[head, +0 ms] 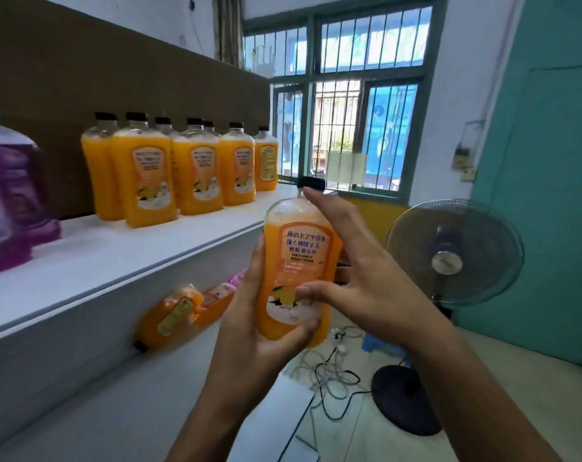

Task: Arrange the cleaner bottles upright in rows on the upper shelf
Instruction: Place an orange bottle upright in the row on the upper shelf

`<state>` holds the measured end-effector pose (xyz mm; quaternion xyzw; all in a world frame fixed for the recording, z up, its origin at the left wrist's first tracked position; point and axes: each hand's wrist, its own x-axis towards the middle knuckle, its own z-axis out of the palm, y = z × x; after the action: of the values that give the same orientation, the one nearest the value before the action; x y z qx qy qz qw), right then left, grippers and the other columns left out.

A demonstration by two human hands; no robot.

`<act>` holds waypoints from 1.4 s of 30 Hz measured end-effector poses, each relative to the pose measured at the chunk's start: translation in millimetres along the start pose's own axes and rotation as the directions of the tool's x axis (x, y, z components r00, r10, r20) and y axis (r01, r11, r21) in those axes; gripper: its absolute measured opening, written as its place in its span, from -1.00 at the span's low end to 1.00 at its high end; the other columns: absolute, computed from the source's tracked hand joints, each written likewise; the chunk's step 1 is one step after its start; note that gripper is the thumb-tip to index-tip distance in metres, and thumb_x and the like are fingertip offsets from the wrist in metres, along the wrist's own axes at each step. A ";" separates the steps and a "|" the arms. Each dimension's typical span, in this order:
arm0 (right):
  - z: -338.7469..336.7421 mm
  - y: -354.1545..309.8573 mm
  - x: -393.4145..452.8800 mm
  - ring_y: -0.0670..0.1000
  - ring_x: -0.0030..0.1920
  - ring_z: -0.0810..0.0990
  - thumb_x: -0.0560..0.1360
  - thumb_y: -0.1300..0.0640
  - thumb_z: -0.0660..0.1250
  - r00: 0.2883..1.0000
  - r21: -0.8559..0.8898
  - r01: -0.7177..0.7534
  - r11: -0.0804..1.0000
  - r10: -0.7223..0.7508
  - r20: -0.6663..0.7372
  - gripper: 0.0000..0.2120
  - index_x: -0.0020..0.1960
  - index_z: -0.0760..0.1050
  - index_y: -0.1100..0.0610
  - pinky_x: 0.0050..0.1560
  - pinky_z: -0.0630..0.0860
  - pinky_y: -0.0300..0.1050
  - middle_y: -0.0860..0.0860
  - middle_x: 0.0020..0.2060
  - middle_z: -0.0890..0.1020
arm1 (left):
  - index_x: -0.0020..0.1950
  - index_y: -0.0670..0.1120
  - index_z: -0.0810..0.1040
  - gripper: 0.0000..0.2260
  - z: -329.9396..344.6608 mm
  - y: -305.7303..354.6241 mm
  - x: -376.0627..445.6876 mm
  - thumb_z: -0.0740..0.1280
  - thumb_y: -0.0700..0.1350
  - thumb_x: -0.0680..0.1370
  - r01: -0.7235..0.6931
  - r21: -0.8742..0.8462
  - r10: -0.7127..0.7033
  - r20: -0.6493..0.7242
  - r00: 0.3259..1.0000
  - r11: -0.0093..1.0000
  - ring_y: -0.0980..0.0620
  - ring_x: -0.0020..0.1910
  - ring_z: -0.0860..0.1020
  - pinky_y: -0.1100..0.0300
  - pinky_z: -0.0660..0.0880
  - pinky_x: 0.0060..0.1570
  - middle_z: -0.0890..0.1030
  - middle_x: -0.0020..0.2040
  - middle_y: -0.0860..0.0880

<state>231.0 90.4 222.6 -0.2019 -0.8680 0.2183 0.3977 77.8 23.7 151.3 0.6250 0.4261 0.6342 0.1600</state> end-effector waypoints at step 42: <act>-8.5 292.9 344.6 0.05 0.48 0.21 0.42 0.40 0.44 0.868 0.163 0.471 0.867 -0.489 0.092 -0.04 0.52 0.04 -0.27 0.00 0.49 -0.43 -0.11 0.53 0.02 | 0.60 0.03 -0.07 -0.29 80.0 -141.8 299.8 0.30 0.02 0.59 0.554 0.687 -0.204 -0.527 0.825 0.470 -0.03 0.45 0.34 0.00 0.37 0.38 0.18 0.56 0.01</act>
<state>81.9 513.9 277.0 0.0627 -0.8981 0.1834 0.3948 55.2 354.5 231.5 0.3797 0.8214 0.4156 -0.0919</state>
